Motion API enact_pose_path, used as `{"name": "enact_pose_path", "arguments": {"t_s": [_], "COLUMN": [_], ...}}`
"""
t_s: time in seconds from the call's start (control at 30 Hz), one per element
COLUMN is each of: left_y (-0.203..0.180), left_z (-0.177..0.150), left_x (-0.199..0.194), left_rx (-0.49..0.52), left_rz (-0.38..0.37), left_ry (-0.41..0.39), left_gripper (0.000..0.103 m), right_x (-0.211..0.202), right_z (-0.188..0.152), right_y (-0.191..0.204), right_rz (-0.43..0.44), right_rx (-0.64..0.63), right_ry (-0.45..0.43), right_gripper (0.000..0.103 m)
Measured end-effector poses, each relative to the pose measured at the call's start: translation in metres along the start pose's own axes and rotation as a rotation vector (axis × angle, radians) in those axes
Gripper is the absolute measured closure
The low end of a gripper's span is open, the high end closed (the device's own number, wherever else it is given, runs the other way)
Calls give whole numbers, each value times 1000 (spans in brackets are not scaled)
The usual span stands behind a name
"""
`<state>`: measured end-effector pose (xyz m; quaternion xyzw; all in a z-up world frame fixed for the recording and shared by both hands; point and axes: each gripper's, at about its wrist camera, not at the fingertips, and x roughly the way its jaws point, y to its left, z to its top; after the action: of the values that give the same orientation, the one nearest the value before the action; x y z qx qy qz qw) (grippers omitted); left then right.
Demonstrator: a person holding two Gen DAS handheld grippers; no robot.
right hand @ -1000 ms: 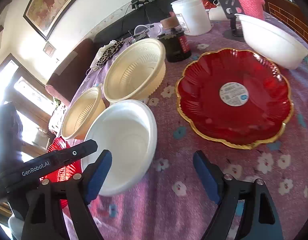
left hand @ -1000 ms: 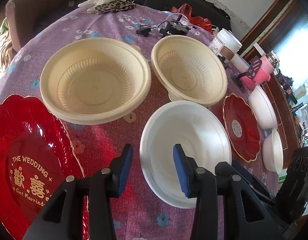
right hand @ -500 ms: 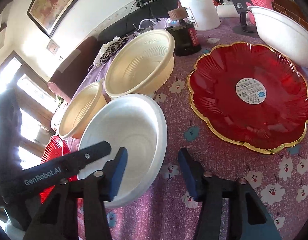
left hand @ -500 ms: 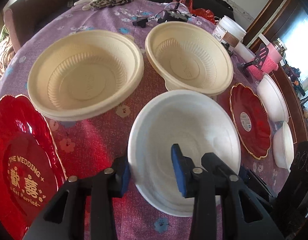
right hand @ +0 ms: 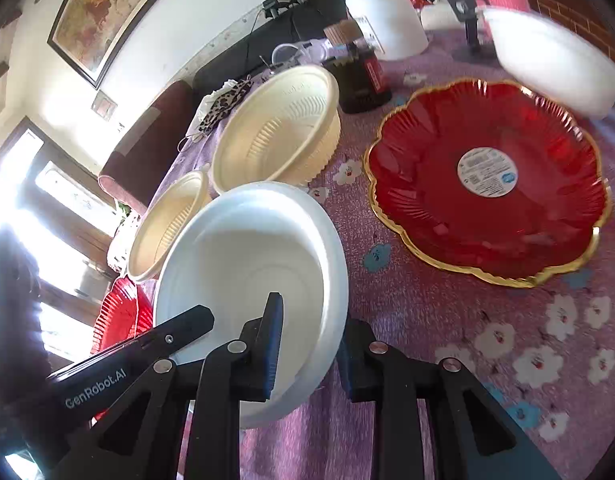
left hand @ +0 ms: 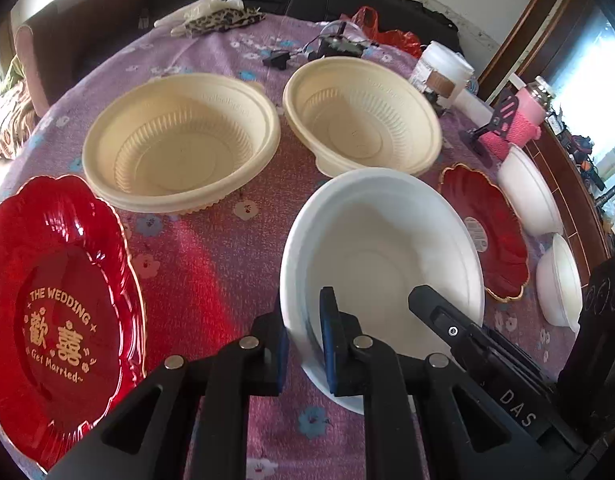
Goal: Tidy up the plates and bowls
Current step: 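Close the left gripper on the large white bowl's rim, then carry the white bowl onto the large red wedding plate and open the left gripper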
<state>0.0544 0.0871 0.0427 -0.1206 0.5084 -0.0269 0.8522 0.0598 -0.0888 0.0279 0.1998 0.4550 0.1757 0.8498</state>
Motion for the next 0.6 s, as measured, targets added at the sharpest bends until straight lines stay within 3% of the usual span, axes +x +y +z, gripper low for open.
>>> {"name": "enact_pose_path", "arguments": {"t_s": [0.37,0.6], "left_y": [15,60], "left_z": [-29,-41], "left_x": [-76,-119], "left_rx": [-44,-114], "left_rz": [-37,27], "left_ry": [-181,-295], "left_gripper": [90,89], "right_x": [-69,-69], "right_z": [-15,-30], "right_y": [56,115], "right_rz": [23,60], "right_rx": [-137,-248], "right_ry": [-124,-118], "right_gripper": [76,76]}}
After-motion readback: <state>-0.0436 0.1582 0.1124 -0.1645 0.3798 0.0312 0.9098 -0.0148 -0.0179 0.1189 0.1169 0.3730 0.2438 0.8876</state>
